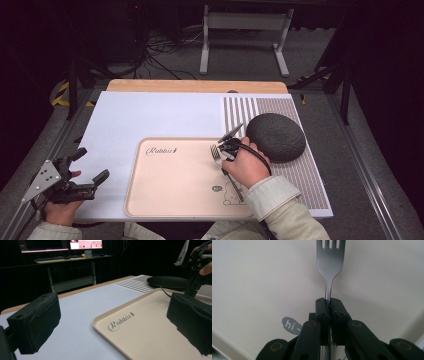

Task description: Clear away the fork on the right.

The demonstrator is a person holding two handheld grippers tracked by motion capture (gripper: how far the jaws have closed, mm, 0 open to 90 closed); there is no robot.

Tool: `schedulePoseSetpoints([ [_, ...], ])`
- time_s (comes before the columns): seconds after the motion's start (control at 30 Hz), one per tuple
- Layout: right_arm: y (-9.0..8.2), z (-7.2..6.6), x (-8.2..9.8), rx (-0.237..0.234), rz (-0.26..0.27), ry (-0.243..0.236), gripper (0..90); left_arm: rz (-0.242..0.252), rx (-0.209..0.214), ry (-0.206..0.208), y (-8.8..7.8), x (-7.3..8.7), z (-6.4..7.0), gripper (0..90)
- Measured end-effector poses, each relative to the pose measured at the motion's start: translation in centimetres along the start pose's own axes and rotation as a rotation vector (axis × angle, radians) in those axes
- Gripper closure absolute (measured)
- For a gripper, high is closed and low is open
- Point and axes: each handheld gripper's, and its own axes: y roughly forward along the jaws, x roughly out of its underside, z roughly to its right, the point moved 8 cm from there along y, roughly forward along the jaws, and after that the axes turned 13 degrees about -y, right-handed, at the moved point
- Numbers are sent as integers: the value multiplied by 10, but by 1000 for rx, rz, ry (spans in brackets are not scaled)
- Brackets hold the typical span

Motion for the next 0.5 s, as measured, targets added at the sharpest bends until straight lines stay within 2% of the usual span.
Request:
schedulePoseSetpoints([
  [0.33,4,1,1,12,-8,-9,854,0,0,0,0,0,0,0],
  [0.5,4,2,1,15,-3,-20,823,0,1,0,0,0,0,0],
])
